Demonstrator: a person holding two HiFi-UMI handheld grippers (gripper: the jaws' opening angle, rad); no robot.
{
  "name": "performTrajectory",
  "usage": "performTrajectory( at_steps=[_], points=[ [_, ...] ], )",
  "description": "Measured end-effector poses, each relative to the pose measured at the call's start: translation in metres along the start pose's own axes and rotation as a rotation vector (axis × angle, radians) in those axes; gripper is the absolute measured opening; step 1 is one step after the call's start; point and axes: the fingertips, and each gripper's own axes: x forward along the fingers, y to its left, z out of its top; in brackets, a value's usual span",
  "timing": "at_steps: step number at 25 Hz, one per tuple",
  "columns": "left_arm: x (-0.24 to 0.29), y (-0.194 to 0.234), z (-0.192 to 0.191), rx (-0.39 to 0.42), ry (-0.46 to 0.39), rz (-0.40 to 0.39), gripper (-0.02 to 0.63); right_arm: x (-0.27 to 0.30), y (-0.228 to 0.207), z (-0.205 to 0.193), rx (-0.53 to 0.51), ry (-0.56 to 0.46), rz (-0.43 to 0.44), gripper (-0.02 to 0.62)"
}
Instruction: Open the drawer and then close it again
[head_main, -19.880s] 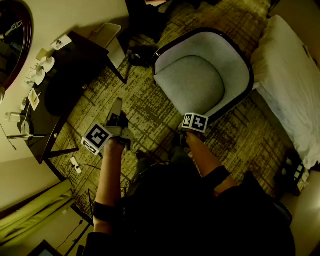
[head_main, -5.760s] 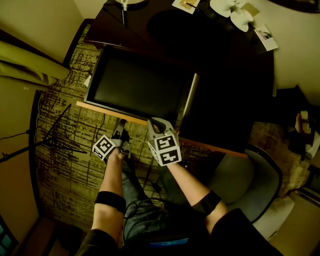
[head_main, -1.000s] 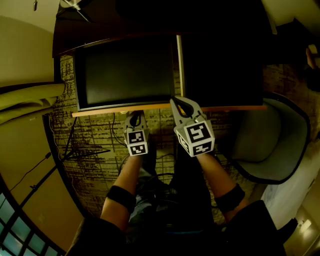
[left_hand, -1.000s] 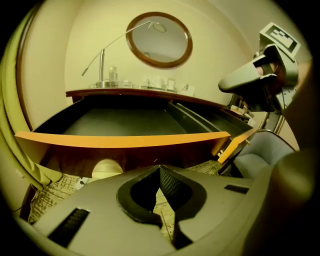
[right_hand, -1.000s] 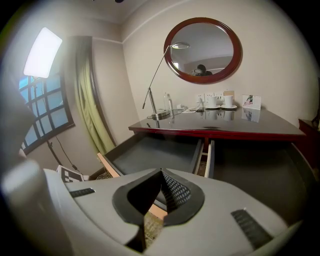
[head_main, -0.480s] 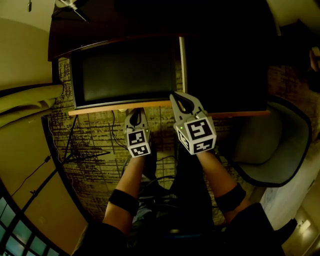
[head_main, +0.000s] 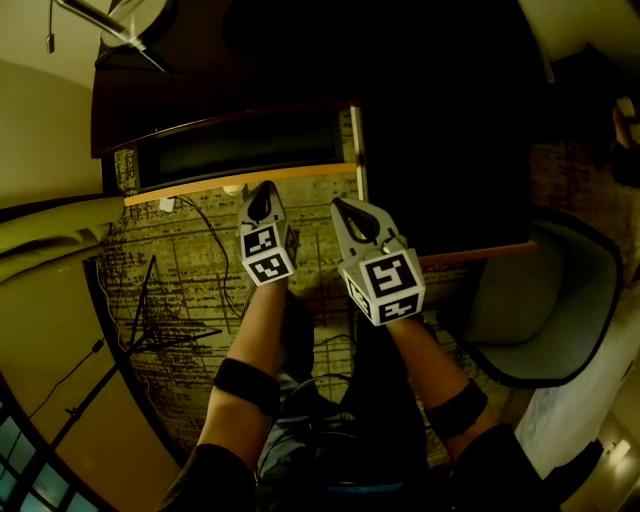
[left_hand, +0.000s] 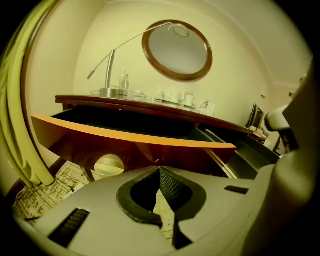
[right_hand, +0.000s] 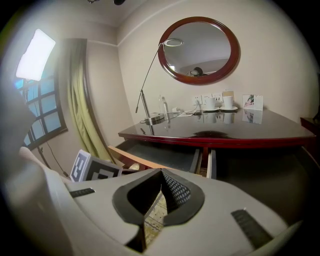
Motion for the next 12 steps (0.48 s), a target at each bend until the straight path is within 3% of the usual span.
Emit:
performTrajectory(
  at_steps=[12],
  points=[
    [0.066, 0.01, 0.055, 0.05, -0.063, 0.007, 0.002, 0.011, -0.028, 0.008, 0.006, -0.02, -0.033, 0.0]
  ],
)
